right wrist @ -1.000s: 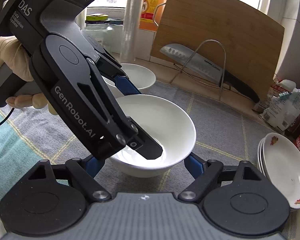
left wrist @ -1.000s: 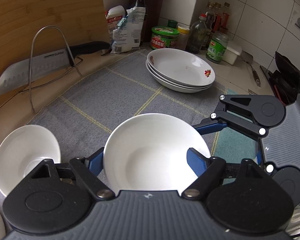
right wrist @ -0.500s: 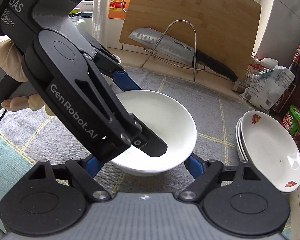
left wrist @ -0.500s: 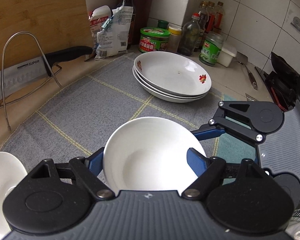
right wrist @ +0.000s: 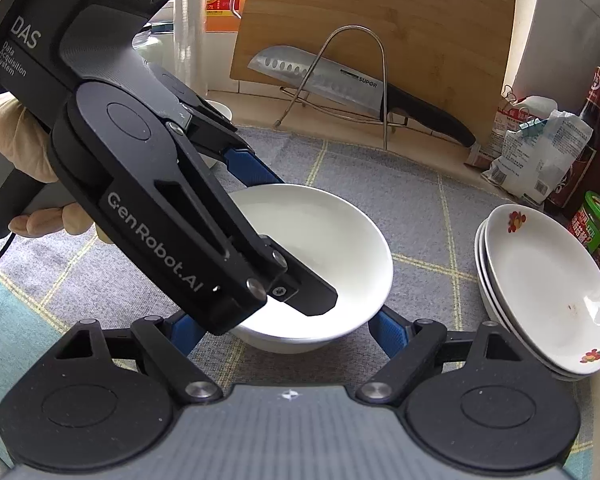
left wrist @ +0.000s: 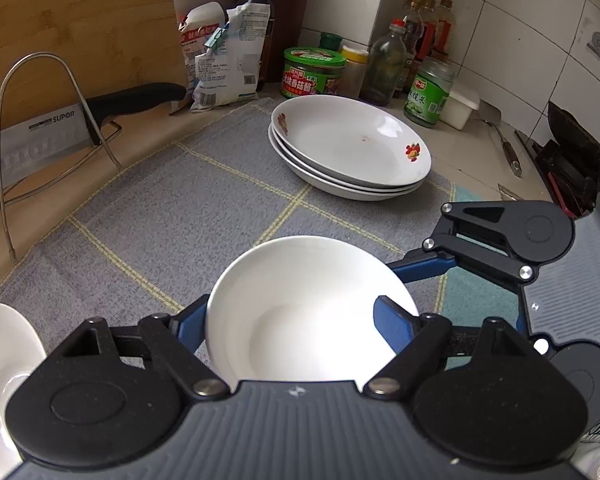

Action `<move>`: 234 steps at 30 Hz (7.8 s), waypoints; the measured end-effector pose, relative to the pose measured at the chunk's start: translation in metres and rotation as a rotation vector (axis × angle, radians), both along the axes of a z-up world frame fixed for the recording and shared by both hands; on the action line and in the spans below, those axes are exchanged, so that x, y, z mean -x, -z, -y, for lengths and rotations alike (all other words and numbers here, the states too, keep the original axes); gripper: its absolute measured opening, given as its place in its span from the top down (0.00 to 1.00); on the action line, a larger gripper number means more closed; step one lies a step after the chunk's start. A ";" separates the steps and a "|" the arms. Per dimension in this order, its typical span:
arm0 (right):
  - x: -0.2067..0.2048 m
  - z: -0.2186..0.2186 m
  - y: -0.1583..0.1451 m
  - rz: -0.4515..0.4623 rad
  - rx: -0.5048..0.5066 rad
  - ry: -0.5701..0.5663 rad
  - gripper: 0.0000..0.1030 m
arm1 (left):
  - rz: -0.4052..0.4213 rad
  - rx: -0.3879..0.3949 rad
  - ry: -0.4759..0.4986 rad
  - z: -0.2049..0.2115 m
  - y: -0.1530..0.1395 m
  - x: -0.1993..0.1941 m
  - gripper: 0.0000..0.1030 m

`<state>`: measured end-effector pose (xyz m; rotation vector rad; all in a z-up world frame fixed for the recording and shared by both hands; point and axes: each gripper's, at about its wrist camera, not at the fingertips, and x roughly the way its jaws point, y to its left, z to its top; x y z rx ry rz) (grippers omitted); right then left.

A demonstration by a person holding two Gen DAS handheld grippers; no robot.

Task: Organize plates and bowls
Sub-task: 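Carry the bowl with the left gripper toward the plate stack, then lower the bowl onto the towel and open the left gripper, then move the right gripper to the rim of the middle white bowl, then close the right gripper on the bowl rim and lift it, then carry the bowl with the right gripper and lower it into the placed bowl, then open the right gripper and withdraw it from the bowl stack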

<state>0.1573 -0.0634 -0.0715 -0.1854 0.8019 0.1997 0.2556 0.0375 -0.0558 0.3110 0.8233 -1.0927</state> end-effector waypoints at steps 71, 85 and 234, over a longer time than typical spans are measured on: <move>-0.083 -0.061 -0.054 -0.025 -0.074 -0.191 0.00 | 0.258 0.083 -0.683 -0.159 0.001 0.049 0.01; -0.147 -0.068 -0.042 -0.138 -0.163 -0.236 0.00 | 0.253 0.026 -0.694 -0.140 0.021 0.020 0.01; -0.060 0.051 -0.044 -0.182 -0.301 0.065 0.27 | 0.167 -0.095 -0.125 -0.002 -0.016 0.067 0.10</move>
